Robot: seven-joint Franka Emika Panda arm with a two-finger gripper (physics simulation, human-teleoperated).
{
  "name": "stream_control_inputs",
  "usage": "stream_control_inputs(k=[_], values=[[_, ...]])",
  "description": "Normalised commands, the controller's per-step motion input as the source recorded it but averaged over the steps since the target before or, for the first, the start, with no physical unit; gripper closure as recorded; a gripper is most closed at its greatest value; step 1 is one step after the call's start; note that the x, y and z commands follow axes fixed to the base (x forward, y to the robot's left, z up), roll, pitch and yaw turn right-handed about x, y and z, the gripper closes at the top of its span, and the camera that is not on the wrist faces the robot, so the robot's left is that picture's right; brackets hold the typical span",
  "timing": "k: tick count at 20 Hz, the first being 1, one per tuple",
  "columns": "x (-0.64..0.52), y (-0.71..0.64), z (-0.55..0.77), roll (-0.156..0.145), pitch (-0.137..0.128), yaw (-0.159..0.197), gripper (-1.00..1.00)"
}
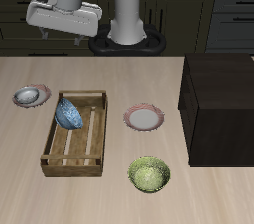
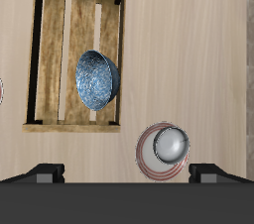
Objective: Place the white bowl on the off-center plate and place the green bowl on top of the wooden shelf
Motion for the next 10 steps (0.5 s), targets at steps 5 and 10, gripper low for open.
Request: stream_control_inputs(k=[5,10], values=[[0.28,0.32,0.08,0.019,0.003,-0.003,-1.0],[0.32,0.28,0.08,0.02,0.001,0.01,-1.0]])
